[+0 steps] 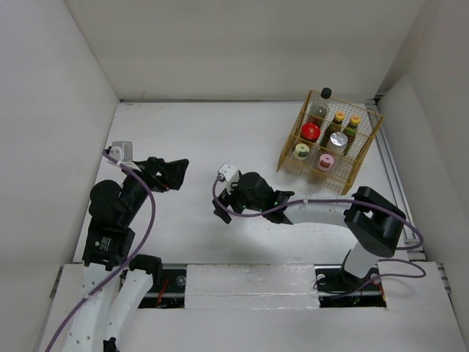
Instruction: Organize the condiment bottles
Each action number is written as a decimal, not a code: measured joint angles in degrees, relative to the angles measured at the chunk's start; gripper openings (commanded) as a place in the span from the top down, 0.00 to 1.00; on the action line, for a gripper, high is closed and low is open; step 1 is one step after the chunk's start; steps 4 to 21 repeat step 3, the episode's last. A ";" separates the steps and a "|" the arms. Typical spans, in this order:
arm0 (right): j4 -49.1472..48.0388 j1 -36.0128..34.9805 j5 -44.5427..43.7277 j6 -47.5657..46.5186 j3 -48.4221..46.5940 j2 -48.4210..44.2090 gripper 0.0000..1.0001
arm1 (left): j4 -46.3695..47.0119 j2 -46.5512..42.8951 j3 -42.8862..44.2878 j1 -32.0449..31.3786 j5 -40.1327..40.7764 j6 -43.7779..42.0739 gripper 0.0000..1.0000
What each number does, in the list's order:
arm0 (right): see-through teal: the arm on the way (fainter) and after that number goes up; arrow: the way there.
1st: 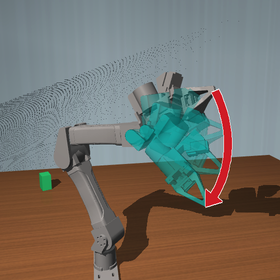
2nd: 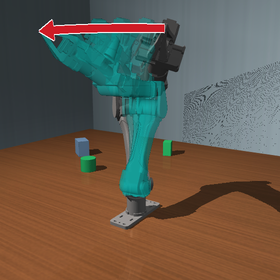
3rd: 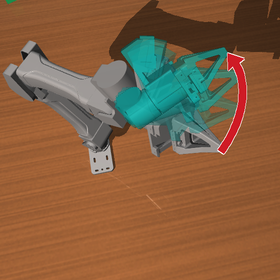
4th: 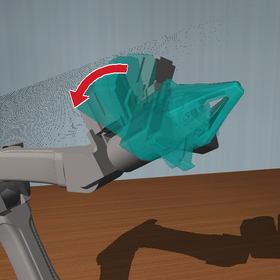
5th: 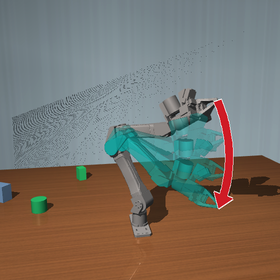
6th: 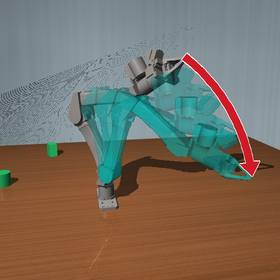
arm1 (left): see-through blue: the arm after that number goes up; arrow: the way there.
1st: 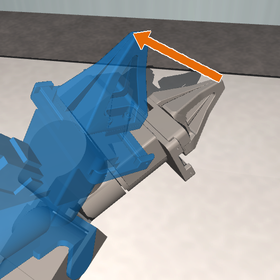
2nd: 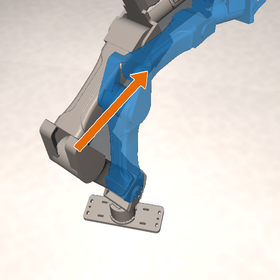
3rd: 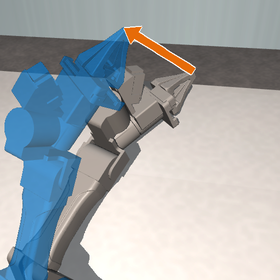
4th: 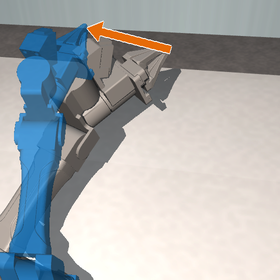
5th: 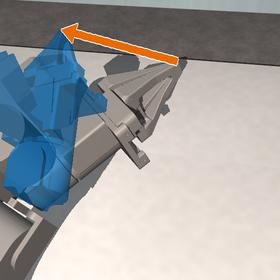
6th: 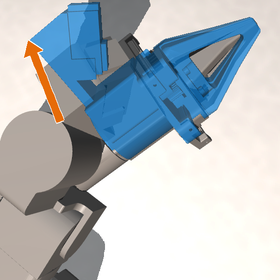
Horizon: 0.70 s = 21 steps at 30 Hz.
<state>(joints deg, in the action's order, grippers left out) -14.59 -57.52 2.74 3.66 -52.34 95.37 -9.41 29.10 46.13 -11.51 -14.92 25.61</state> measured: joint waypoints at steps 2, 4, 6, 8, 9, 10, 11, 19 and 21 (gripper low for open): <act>0.00 -0.07 -0.44 0.02 -0.02 0.00 0.01 | 1.22 -0.26 -0.83 0.00 -0.76 0.00 0.06; 0.02 -0.15 -0.63 0.02 -0.02 0.00 0.01 | 1.53 -0.55 -1.53 0.00 -1.18 0.09 0.04; 0.02 -0.15 -0.63 0.02 -0.02 0.00 0.01 | 1.53 -0.55 -1.53 0.00 -1.18 0.09 0.04; 0.02 -0.15 -0.63 0.02 -0.02 0.00 0.01 | 1.53 -0.55 -1.53 0.00 -1.18 0.09 0.04; 0.02 -0.15 -0.63 0.02 -0.02 0.00 0.01 | 1.53 -0.55 -1.53 0.00 -1.18 0.09 0.04; 0.02 -0.15 -0.63 0.02 -0.02 0.00 0.01 | 1.53 -0.55 -1.53 0.00 -1.18 0.09 0.04; 0.02 -0.15 -0.63 0.02 -0.02 0.00 0.01 | 1.53 -0.55 -1.53 0.00 -1.18 0.09 0.04; 0.02 -0.15 -0.63 0.02 -0.02 0.00 0.01 | 1.53 -0.55 -1.53 0.00 -1.18 0.09 0.04; 0.02 -0.15 -0.63 0.02 -0.02 0.00 0.01 | 1.53 -0.55 -1.53 0.00 -1.18 0.09 0.04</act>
